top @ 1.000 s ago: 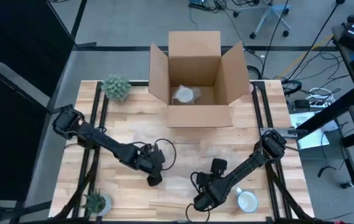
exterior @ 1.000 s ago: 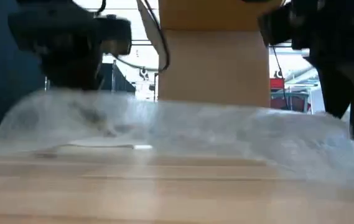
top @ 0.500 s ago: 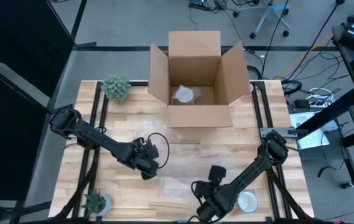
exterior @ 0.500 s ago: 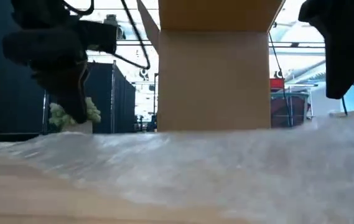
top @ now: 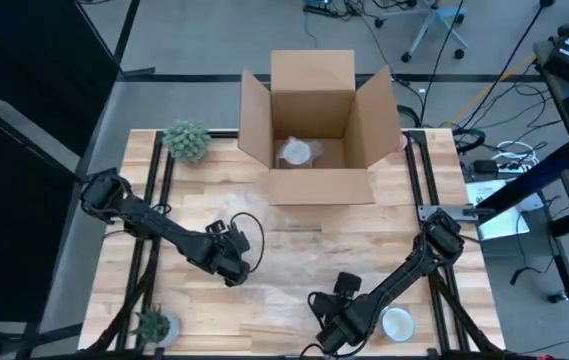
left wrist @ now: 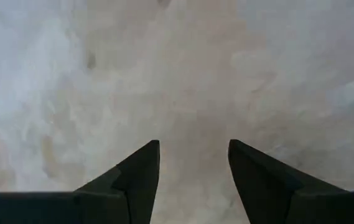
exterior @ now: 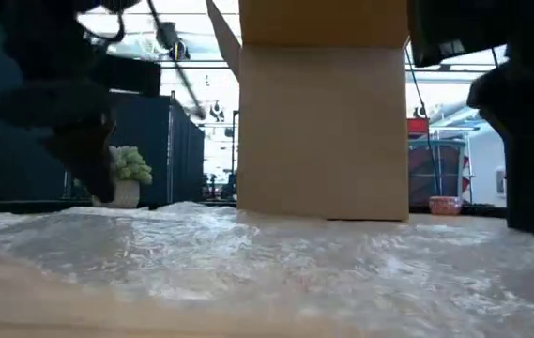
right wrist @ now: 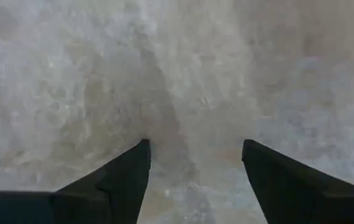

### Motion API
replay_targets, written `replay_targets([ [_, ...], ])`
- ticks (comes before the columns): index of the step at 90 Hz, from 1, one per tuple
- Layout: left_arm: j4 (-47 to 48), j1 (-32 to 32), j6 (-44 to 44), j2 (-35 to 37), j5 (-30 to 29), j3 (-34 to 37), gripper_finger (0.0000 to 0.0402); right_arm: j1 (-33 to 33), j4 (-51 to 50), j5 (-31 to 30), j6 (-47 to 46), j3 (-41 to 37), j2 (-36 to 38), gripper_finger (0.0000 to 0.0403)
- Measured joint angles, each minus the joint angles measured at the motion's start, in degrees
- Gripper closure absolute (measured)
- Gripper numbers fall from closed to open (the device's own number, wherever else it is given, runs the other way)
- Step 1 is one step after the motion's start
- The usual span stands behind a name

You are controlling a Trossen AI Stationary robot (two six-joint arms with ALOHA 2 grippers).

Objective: Wrap mug
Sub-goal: Prepare the bubble wrap, then put the red mug on the bubble wrap

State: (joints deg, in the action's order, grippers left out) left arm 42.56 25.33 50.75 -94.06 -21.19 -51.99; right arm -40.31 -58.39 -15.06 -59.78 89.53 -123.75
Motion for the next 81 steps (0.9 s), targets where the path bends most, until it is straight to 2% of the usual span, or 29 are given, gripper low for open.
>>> replay_targets([
  [13, -2.09, 1.03, 4.98, 0.00, 2.98, 4.23, 0.0222, 0.30, -9.05, 1.08, 3.75, -0.85, 0.05, 0.0169],
  [30, -4.48, 2.54, 7.55, 0.13, 3.53, 5.36, 0.0222, 2.94, -18.35, 1.80, 9.12, -1.24, 1.71, 0.0169],
  [48, -2.00, 2.58, 7.32, 1.15, 4.89, 3.93, 0.0222, 4.06, -17.98, 2.11, 9.21, -1.21, 9.46, 0.0169],
  [66, -1.97, 2.59, 4.83, 4.01, 5.05, 2.03, 0.0222, 2.50, -17.00, 2.09, 1.03, -1.18, 20.54, 0.0169],
  [81, -1.05, 2.33, -3.30, 7.44, 6.35, -0.16, 0.0222, -0.89, -17.55, 1.98, -6.04, -1.09, 29.46, 0.0170],
])
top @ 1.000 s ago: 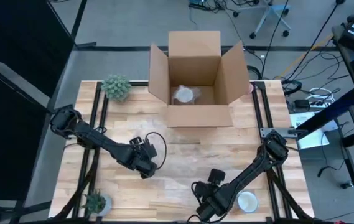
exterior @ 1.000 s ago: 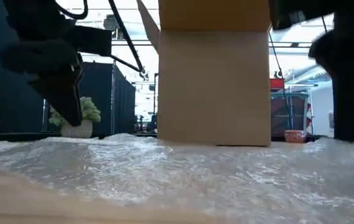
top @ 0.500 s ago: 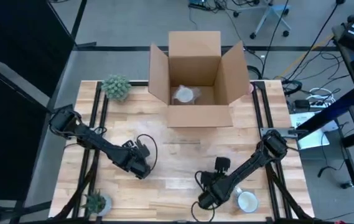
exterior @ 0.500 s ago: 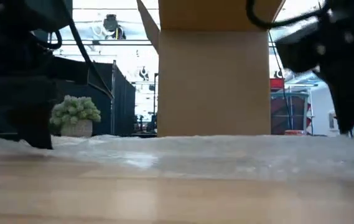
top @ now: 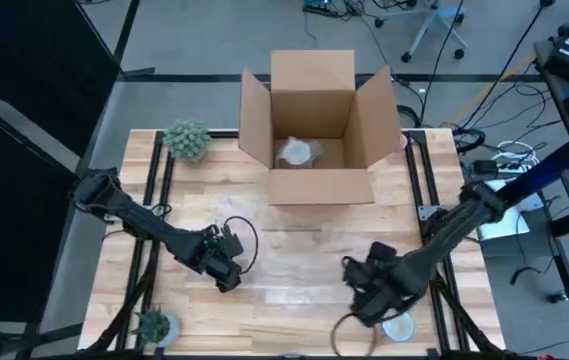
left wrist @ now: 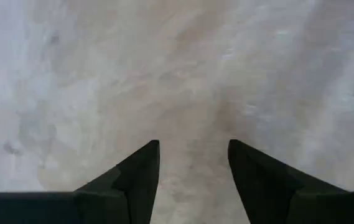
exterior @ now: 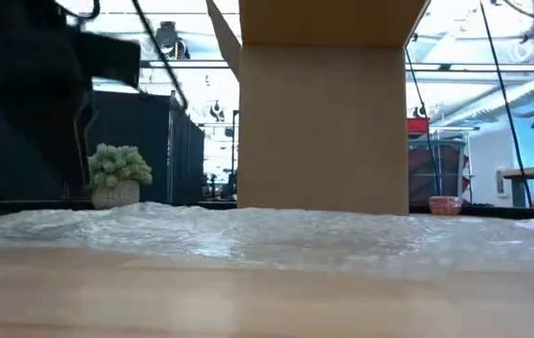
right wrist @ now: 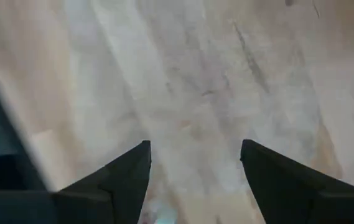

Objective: Wrap mug
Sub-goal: Put the red mug on the bubble wrap

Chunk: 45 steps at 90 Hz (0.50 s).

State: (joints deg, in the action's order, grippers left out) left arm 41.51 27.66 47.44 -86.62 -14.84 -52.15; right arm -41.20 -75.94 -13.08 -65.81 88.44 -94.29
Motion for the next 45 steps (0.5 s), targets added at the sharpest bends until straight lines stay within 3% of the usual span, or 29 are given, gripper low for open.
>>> replay_targets([
  [15, 0.58, -0.30, -0.34, 3.08, -0.10, -0.04, 0.0222, -3.62, -3.83, -0.44, -7.83, 0.11, 4.97, 0.0170],
  [31, 0.64, -0.70, -0.78, 3.51, 0.78, -0.04, 0.0222, -8.51, -11.55, 0.38, -20.09, 0.11, 4.35, 0.0167],
  [45, 0.60, -0.72, -3.12, 3.51, 3.29, -0.01, 0.0222, -12.98, -13.22, 4.73, -28.13, 0.04, 3.02, 0.0151],
])
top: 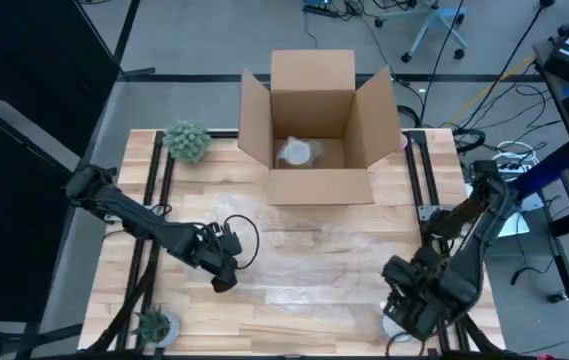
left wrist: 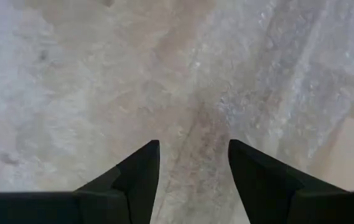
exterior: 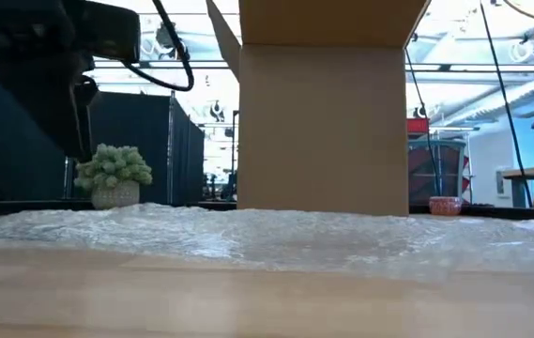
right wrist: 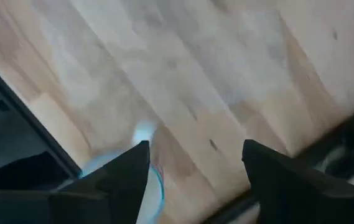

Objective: Wrap mug
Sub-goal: Put the red mug on the bubble wrap

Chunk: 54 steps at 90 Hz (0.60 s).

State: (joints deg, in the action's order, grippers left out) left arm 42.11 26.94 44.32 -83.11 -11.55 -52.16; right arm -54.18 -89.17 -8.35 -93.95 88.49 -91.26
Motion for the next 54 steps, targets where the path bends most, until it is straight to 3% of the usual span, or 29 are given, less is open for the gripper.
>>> replay_targets([
  [8, 0.00, -0.12, -0.41, 0.00, 1.00, 0.00, 0.0222, -2.40, -0.21, 2.76, -5.24, 0.00, -0.49, 0.0145],
  [28, -0.04, -0.35, -1.26, 0.00, 1.00, 0.04, 0.0222, -8.05, 1.85, 2.83, -14.73, 0.00, -2.78, 0.0144],
  [54, -0.11, -0.35, -1.32, 0.00, 0.88, 0.04, 0.0222, -10.02, 6.12, 3.41, -16.37, 0.00, -7.48, 0.0146],
])
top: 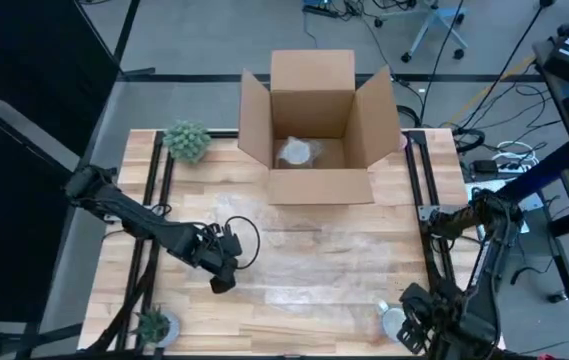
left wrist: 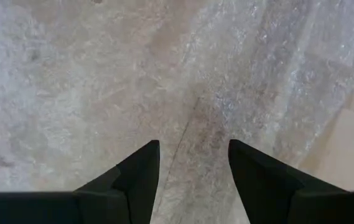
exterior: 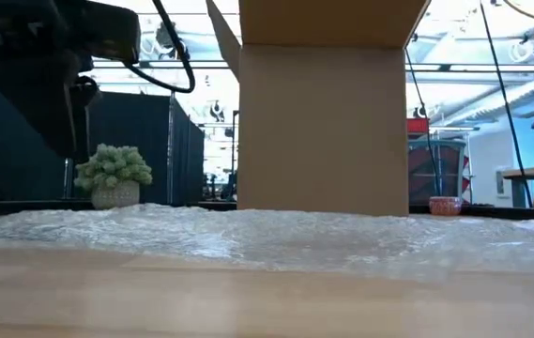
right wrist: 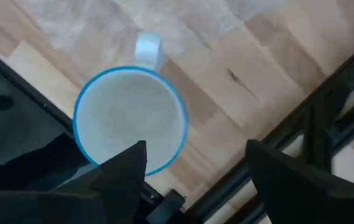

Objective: Wrap mug
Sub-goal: Put the red mug on the bubble wrap

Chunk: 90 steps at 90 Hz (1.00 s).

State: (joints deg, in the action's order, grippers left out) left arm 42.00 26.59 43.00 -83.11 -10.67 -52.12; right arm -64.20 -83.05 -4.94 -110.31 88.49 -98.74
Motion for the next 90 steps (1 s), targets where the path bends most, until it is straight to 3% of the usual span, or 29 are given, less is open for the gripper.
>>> replay_targets([
  [49, -1.33, 0.00, -0.42, -0.02, -1.41, 0.02, 0.0222, 1.61, -2.85, 0.84, -3.83, -0.38, -5.15, 0.0147],
  [90, -1.48, 0.00, -1.37, -0.02, -1.97, 0.02, 0.0222, 3.44, 13.06, 2.48, -3.61, -14.04, -3.91, 0.0148],
])
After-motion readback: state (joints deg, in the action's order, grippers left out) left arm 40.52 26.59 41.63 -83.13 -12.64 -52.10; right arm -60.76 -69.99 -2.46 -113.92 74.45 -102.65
